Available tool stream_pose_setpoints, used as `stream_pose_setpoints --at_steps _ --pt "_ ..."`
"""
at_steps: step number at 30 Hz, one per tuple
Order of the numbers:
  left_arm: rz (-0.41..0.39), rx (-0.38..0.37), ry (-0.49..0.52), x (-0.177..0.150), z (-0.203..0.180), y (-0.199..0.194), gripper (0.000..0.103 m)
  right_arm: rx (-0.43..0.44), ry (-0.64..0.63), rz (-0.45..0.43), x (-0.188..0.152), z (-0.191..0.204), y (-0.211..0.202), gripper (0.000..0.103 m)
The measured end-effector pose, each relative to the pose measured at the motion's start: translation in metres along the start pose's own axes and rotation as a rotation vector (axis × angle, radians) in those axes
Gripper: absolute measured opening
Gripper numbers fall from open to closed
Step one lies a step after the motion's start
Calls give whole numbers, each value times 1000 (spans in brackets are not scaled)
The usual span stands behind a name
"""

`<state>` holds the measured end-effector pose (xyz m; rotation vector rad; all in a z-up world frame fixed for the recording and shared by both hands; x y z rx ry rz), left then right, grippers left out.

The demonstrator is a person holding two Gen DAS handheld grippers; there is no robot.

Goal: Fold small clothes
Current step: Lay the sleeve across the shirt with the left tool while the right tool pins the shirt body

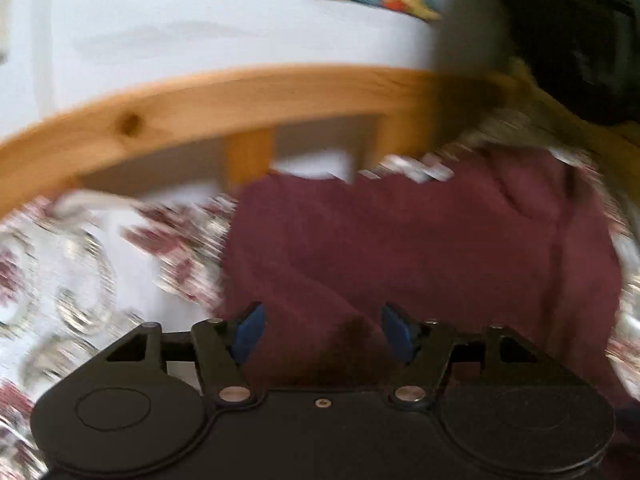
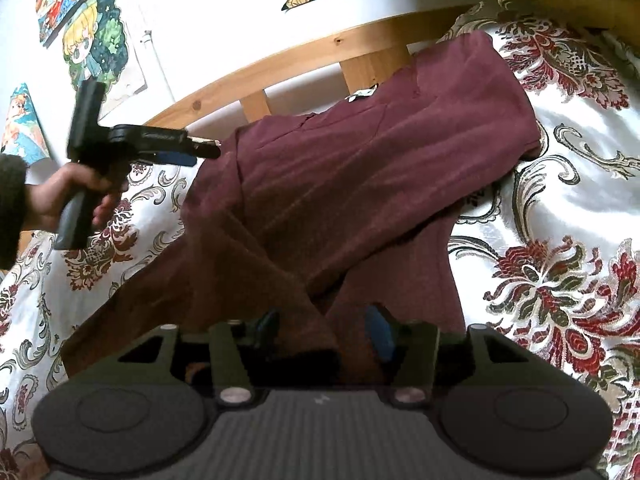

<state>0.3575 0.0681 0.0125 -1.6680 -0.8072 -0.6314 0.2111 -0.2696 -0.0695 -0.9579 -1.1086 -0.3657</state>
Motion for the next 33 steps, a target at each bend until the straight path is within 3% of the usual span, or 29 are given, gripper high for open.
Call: stream_pose_setpoints --at_steps 3,5,10,12,13,17,22,28,30,33 --pt "123 -70 -88 -6 -12 4 59 -1 -1 6 0 0 1 56" --pt "210 -67 -153 -11 -20 13 52 -1 -1 8 0 1 1 56" --pt "289 -76 -293 -21 -27 28 47 1 -8 11 0 1 2 57" --pt "301 -37 -316 -23 -28 33 22 4 -14 13 0 2 2 57" --pt "305 -30 -335 -22 -28 35 2 5 -17 13 1 2 2 57" --pt "267 -53 -378 -19 -27 30 0 11 -28 14 1 3 3 55" --pt "157 -108 -361 -10 -39 14 0 28 -52 17 1 7 3 46" --pt "113 -128 -395 -11 -37 20 0 14 -78 15 2 9 2 22" --pt "117 -134 -375 -14 -37 25 2 6 -73 8 2 10 0 21" --pt "144 -137 -398 -17 -34 28 20 4 -76 13 2 9 0 23"
Point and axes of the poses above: each gripper's, at about its wrist camera, not at the fingertips, and y roughly the way its jaws point, z to its left, x to its top, the point moved 2 cm from there along y, roughly the way its jaws point, and after that the axes turned 14 degrees about -y, right-handed, at the moved point
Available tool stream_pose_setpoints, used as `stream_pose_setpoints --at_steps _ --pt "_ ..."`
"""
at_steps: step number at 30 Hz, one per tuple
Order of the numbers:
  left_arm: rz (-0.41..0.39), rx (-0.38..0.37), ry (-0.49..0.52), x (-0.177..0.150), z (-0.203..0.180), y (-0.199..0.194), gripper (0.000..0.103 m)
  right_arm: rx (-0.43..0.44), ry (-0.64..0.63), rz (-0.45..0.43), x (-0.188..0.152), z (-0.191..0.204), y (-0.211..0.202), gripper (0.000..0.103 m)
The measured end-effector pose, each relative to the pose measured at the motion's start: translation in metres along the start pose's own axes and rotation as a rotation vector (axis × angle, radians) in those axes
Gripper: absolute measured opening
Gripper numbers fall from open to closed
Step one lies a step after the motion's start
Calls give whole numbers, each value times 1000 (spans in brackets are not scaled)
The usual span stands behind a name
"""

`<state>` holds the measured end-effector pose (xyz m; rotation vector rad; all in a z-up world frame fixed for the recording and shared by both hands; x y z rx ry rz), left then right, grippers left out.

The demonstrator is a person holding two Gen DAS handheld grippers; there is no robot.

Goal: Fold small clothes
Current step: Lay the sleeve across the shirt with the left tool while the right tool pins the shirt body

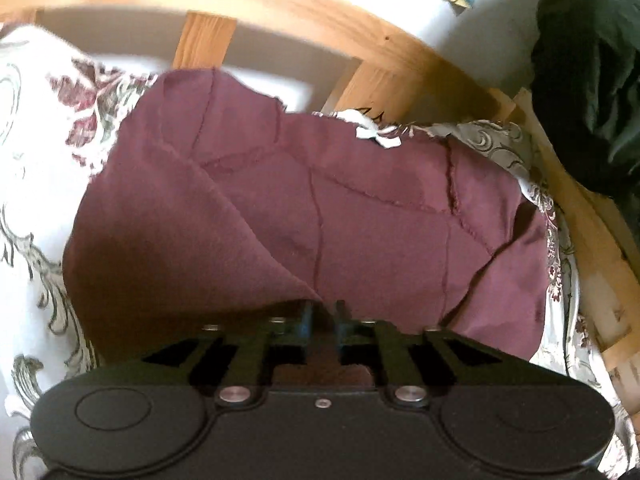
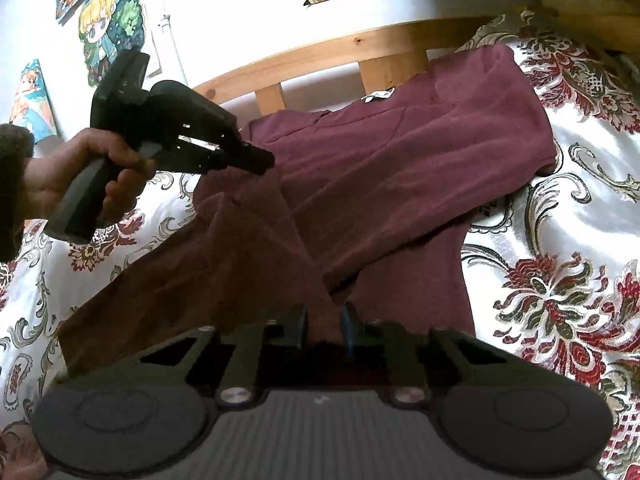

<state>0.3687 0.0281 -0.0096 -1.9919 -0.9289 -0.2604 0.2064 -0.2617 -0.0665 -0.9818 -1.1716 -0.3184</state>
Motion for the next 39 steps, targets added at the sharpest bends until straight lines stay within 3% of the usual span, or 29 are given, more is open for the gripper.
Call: stream_pose_setpoints --at_steps 3,5,6,11,15,18,19,20,21,22,25,29,32,34,35,37,39 --pt "-26 -8 21 -2 4 -12 38 1 18 6 -1 -1 1 32" --pt "-77 -9 34 -4 11 -28 53 -4 29 0 -1 -3 -1 43" --pt "-107 -5 30 -5 17 -38 55 -6 34 -6 0 -4 -1 48" --pt "-193 97 -92 1 65 -67 55 3 52 4 -2 -6 1 50" --pt "-150 109 -220 3 96 -65 54 17 60 16 -3 -6 4 51" --pt "-105 85 -241 5 99 -55 54 23 67 26 -4 -6 6 51" --pt "-93 92 -229 6 97 -50 52 24 68 28 -4 -6 7 50" --pt "-83 103 -215 7 95 -46 36 24 66 31 -4 -6 8 50" --pt "-78 128 -197 7 94 -43 25 23 61 34 -4 -5 8 44" --pt "-81 157 -181 6 91 -41 14 21 51 36 -4 -4 8 31" --pt "-107 202 -139 4 89 -43 11 8 -3 52 -2 3 7 14" --pt "-114 238 -60 1 88 -45 12 -19 -117 91 5 16 4 9" --pt "-121 251 -37 0 84 -48 25 -27 -146 122 4 18 8 10" --pt "-138 242 -40 -4 79 -55 32 -29 -139 117 3 16 8 18" --pt "-144 221 -32 -8 74 -58 40 -25 -127 112 2 15 8 20" --pt "-147 184 3 -17 63 -64 55 -17 -101 104 3 13 7 37" --pt "-131 154 56 -29 50 -65 64 -17 -91 86 2 13 5 45"
Point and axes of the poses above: each gripper's, at about its wrist camera, not at the fingertips, and y roughly the way its jaws point, z to its left, x to its top, the point moved 2 cm from there along y, roughly the way its jaws point, and after that the axes turned 14 degrees about -y, right-handed, at the moved point
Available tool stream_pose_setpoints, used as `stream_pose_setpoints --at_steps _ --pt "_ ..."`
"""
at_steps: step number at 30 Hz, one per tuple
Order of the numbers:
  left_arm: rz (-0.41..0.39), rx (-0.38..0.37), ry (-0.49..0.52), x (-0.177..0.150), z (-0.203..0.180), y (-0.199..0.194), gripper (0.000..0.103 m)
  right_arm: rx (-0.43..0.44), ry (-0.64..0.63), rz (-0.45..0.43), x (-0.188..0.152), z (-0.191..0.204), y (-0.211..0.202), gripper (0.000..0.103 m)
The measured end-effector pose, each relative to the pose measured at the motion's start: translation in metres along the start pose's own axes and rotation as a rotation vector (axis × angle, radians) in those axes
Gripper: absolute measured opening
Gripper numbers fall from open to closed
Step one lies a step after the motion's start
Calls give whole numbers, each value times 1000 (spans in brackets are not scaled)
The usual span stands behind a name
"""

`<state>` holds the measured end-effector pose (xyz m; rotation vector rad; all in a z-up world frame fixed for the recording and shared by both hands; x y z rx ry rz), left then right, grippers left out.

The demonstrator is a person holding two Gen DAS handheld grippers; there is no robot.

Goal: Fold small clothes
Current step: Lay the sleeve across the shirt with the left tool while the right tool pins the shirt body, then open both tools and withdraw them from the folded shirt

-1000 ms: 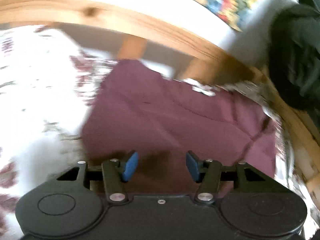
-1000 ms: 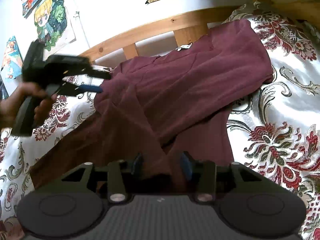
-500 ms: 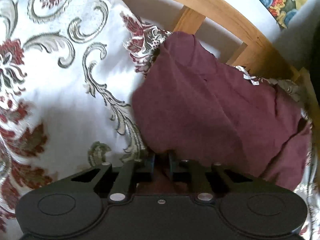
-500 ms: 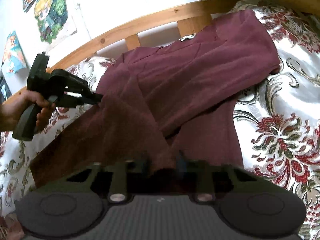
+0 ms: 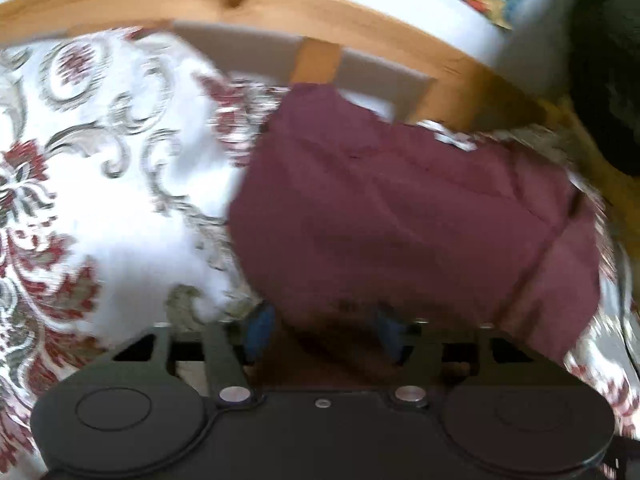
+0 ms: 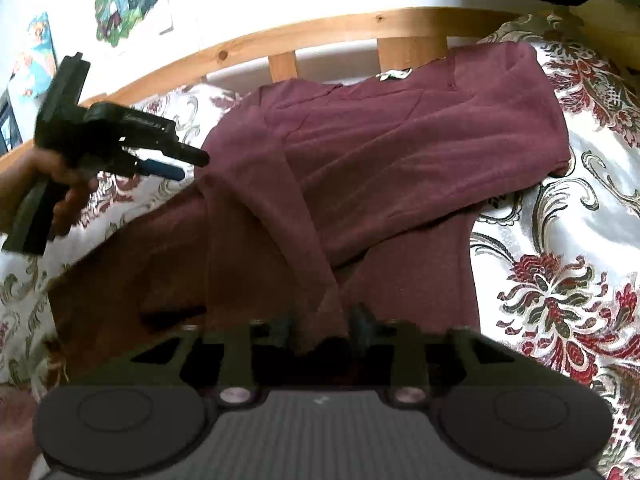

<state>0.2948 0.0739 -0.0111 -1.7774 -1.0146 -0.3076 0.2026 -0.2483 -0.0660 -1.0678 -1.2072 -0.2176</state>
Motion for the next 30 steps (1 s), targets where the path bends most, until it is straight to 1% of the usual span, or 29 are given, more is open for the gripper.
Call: stream_pose_setpoints --at_steps 2,4,5,8,9,10,13,15,18,20,23,25,27,28,30 --pt "29 -25 43 -11 -11 0 65 -3 0 -13 1 1 -1 49" --pt "64 -47 56 -20 -18 1 65 -5 2 -23 1 1 -1 54" --pt "82 -46 57 -24 -20 4 65 -4 3 -26 1 1 -1 55" --pt "126 -3 37 -33 -21 15 65 -4 7 -28 0 0 -2 60" --pt "130 29 37 -35 -21 18 65 -5 8 -28 0 0 -2 65" --pt "129 52 44 -36 -19 19 64 -7 8 -29 0 0 -2 70" --pt "130 123 88 -38 -20 20 64 -14 9 -32 1 1 -2 78" --pt "134 156 121 -42 -20 17 65 -20 10 -33 0 1 -3 84" --pt "133 179 130 -46 -17 12 65 -24 15 -38 1 0 -5 87" --pt "130 182 124 -47 -15 9 65 -31 14 -41 1 0 -5 89" --pt "128 185 133 -48 -16 10 66 -39 12 -46 1 0 -6 90" --pt "128 181 118 -48 -18 7 67 -46 14 -49 1 1 -7 90" --pt "119 162 78 -46 -19 1 72 -55 17 -54 1 1 -7 91" --pt "106 140 63 -47 -19 -3 75 -64 19 -57 1 1 -7 92" --pt "86 98 77 -54 -24 -11 80 -88 26 -57 1 -1 -8 96"
Point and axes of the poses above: each gripper's, at about its wrist camera, not at the fingertips, and y roughly the way its jaws point, z to its left, x to its top, the point moved 2 cm from there along y, roughly the way its jaws point, and after that the axes turned 14 degrees about -y, right-handed, at the moved point
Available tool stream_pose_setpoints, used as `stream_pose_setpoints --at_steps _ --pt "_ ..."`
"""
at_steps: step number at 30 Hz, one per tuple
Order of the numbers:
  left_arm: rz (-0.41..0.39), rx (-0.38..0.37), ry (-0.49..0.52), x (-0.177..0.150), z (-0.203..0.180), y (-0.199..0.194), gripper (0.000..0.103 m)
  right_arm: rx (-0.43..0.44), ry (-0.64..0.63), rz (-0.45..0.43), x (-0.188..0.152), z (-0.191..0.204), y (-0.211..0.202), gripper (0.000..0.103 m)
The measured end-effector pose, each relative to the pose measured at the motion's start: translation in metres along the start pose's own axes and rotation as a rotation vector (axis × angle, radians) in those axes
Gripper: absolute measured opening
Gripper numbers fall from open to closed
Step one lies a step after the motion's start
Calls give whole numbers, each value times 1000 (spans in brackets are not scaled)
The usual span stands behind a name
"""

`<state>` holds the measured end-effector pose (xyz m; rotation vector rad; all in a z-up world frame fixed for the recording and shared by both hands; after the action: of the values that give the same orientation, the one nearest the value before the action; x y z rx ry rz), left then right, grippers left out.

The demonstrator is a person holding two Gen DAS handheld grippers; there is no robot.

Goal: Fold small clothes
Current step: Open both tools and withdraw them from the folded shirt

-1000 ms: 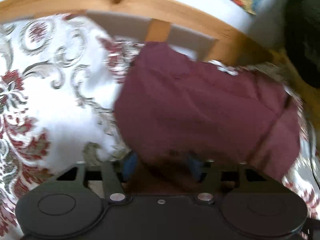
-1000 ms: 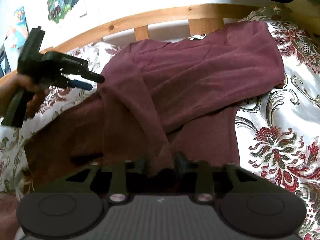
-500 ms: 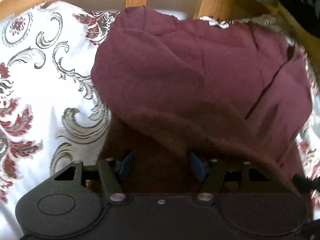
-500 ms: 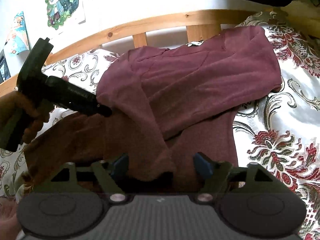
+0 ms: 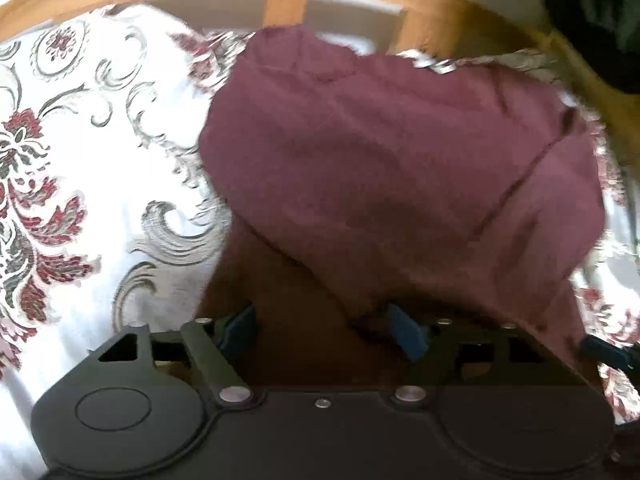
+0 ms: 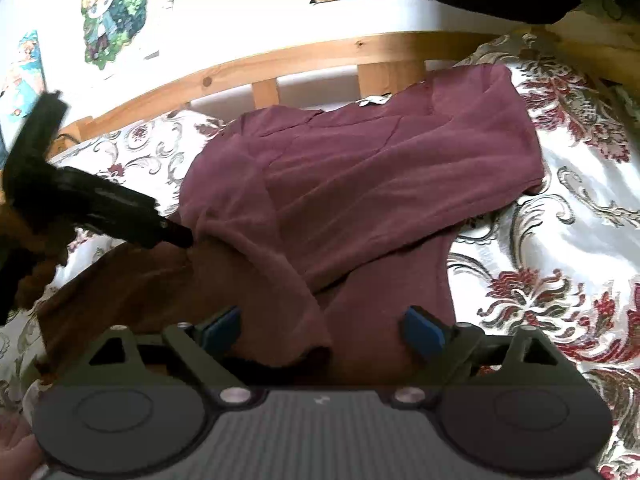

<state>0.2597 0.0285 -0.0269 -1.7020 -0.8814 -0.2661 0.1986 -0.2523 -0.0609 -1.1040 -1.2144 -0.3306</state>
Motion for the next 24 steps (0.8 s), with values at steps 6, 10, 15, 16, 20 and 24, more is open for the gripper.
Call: stream_pose_setpoints --at_steps 6,10,15,16,20,24 --pt "33 110 243 -36 -18 7 85 -62 -92 109 -4 6 12 99" --pt "19 83 225 -43 -13 -5 86 -95 -163 127 -5 13 13 102" --pt "3 -7 100 -46 11 -34 98 -87 -166 132 -6 10 11 103" --pt "-3 -15 92 -49 13 -40 100 -92 -181 130 -5 11 9 103" --pt "-37 -11 118 -61 27 -65 102 -162 -234 118 -4 12 -3 103" --pt "-59 8 115 -73 46 -86 102 -205 -243 129 -2 14 -15 103"
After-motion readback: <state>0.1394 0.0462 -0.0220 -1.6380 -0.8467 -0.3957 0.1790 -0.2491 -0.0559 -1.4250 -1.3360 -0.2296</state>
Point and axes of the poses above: each gripper's, at about its wrist camera, not at the fingertips, and y roughly the way its jaws point, z to its left, x to its top, the point moved 2 cm from there along y, roughly the way its jaws point, and after that the axes turned 14 degrees about -y, right-handed, at the moved point
